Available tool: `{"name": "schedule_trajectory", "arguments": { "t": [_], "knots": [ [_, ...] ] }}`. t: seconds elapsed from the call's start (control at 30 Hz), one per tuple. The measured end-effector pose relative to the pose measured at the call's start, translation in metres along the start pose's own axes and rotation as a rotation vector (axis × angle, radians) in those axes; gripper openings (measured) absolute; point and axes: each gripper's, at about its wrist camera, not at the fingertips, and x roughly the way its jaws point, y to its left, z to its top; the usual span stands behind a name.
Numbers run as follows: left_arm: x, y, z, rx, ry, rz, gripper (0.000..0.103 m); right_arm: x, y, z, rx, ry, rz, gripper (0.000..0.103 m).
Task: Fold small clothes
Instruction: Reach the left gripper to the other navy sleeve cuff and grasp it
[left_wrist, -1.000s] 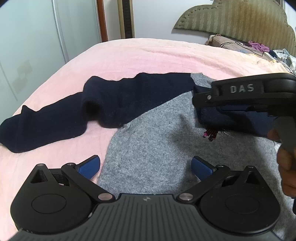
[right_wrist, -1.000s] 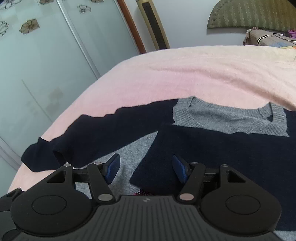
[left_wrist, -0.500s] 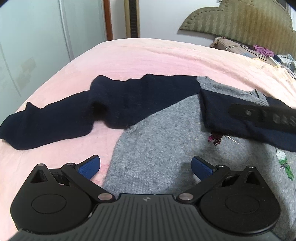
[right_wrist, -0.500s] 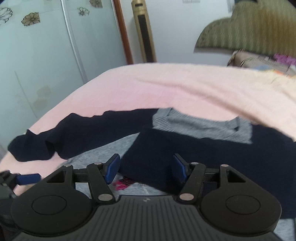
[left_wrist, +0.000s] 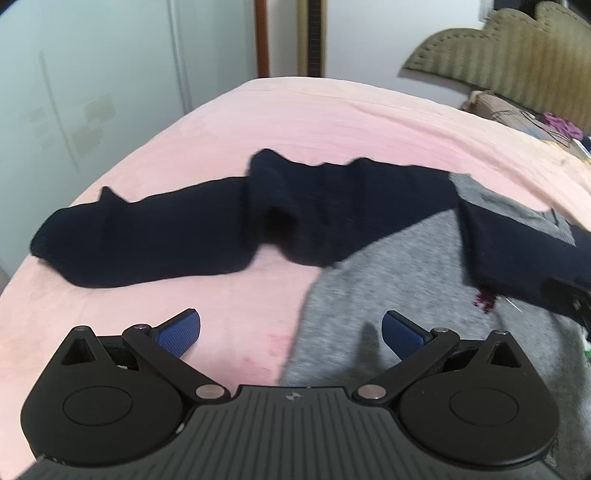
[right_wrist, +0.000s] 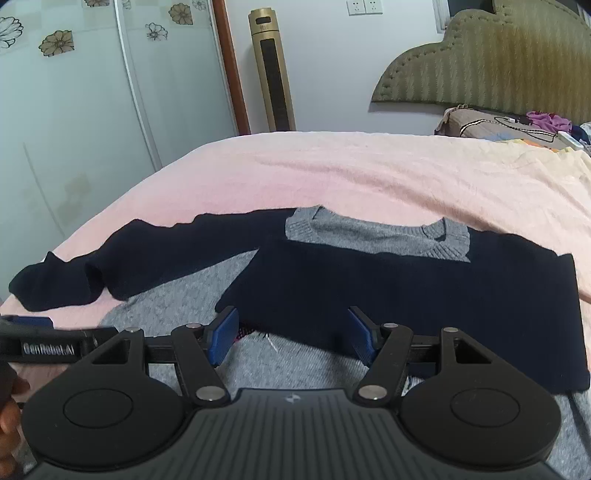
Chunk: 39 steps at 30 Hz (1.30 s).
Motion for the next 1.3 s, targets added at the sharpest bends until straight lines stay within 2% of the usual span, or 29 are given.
{"name": "schedule_trajectory", "arguments": {
  "t": [0.17,0.37,0.5,0.9,1.03,1.1,1.13,1.17,1.2,1.27,1.3],
  "knots": [
    [0.001,0.038,0.009,-0.125,0.009,0.045,0.103,-0.004,0.000,-0.006,0.006,-0.002,0.016,0.064],
    [0.000,0.093,0.020,-0.275,0.010,0.179,0.103,-0.003,0.000,-0.008,0.018,0.004,0.024,0.064],
    [-0.004,0.122,0.023,-0.341,0.006,0.216,0.103,-0.002,0.000,-0.009,0.022,0.006,0.032,0.064],
    [-0.019,0.145,0.024,-0.299,-0.012,0.326,0.103,-0.001,0.001,-0.009,0.032,0.004,0.054,0.064],
    [-0.027,0.157,0.028,-0.234,-0.042,0.422,0.103,-0.002,0.001,-0.009,0.037,0.001,0.060,0.064],
    [-0.034,0.172,0.031,-0.238,-0.066,0.481,0.103,-0.003,0.000,-0.010,0.039,-0.001,0.061,0.064],
    [-0.037,0.182,0.032,-0.260,-0.071,0.483,0.103,-0.003,-0.001,-0.010,0.041,-0.002,0.061,0.065],
    [-0.039,0.195,0.032,-0.302,-0.067,0.445,0.103,-0.004,-0.002,-0.010,0.045,-0.003,0.061,0.065],
    [-0.040,0.208,0.032,-0.355,-0.054,0.386,0.103,-0.004,-0.003,-0.010,0.048,-0.003,0.062,0.065],
    [-0.037,0.235,0.027,-0.501,-0.014,0.212,0.103,-0.003,-0.003,-0.011,0.053,0.000,0.062,0.065],
    [-0.034,0.243,0.024,-0.551,-0.003,0.149,0.103,-0.003,-0.003,-0.011,0.053,0.001,0.063,0.065]
  ]
}}
